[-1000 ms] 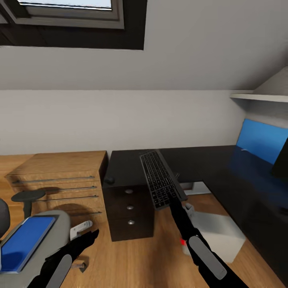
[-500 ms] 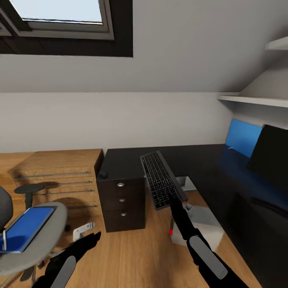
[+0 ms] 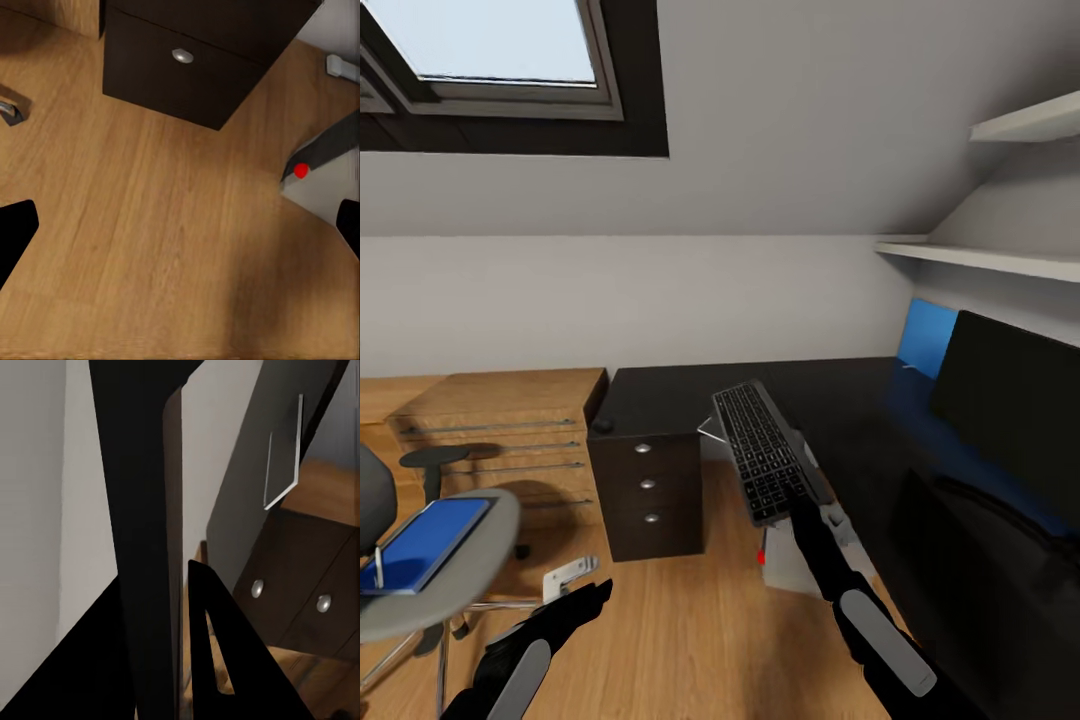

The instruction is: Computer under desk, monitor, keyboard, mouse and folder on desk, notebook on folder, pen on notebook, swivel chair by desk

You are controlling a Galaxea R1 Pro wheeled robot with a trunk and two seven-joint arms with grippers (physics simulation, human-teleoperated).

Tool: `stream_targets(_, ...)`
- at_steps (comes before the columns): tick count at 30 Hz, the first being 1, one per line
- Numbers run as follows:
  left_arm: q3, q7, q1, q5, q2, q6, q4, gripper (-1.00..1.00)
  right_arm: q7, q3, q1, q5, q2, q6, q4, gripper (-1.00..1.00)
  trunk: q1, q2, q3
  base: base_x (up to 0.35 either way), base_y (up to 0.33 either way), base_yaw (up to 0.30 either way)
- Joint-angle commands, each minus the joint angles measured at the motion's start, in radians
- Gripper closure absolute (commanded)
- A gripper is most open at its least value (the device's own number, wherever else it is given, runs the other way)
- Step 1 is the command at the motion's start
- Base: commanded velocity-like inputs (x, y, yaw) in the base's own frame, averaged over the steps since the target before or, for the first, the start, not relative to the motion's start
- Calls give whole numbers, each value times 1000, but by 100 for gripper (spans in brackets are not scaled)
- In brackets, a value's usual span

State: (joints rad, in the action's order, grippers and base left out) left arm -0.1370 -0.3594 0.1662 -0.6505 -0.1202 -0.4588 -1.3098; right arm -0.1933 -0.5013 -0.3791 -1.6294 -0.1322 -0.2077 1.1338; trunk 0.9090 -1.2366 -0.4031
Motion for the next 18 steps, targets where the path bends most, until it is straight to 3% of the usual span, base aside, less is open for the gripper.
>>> stream_targets(1,-3,-10,0,-11,-1,-1,-2,-100,-9,-5,-1,-17,-2,-7,0,100,-4,6,2,-258,-246,0)
stream_targets(8,-4,-10,1,-11,-1,-1,-2,-100,-10,2,-1,-62,-28,38,-1,100,-31,55,24,-258,-246,0)
stream_targets(14,-4,-10,0,-11,-1,-1,-2,-100,-12,39,-1,-207,-84,153,-1,100,-54,97,43,-258,-246,0)
stream_targets(18,-4,-10,0,-11,-1,-1,-2,-100,-13,77,-1,-251,-97,208,-1,100,-70,125,55,-258,-246,0)
